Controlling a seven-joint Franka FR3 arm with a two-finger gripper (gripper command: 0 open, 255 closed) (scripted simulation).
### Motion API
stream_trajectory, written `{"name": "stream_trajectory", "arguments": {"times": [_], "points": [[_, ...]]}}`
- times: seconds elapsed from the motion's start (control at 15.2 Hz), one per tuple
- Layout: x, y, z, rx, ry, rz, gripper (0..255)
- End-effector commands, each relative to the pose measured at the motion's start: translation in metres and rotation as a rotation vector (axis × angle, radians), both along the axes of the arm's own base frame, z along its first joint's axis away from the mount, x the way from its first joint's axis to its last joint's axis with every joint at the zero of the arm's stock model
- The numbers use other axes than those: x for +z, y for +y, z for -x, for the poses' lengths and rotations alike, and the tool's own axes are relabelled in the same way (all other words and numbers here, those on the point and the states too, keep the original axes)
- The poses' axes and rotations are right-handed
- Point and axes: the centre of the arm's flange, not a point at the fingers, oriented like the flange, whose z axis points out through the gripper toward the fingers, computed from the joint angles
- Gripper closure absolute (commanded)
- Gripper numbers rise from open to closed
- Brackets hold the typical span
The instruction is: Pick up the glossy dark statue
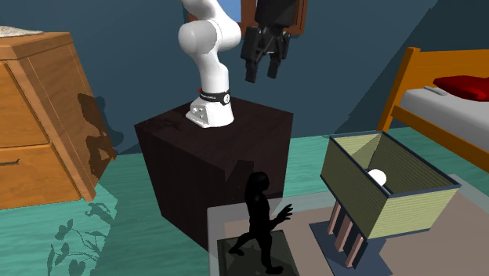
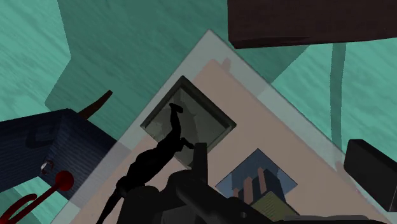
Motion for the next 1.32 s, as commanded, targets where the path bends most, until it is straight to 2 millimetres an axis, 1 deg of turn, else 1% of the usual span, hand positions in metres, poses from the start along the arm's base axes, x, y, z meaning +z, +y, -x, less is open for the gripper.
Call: {"name": "stream_trajectory", "arguments": {"times": [0.0, 0.46, 0.99, 1.06, 1.25], "points": [[-0.013, -0.022, -0.011, 0.015, -0.014, 0.004, 0], [-0.048, -0.094, -0.047, 0.062, -0.058, 0.012, 0], [-0.086, -0.174, -0.093, 0.115, -0.108, 0.021, 0], [-0.086, -0.175, -0.094, 0.116, -0.109, 0.022, 0], [-0.102, -0.175, -0.094, 0.116, -0.109, 0.022, 0]]}}
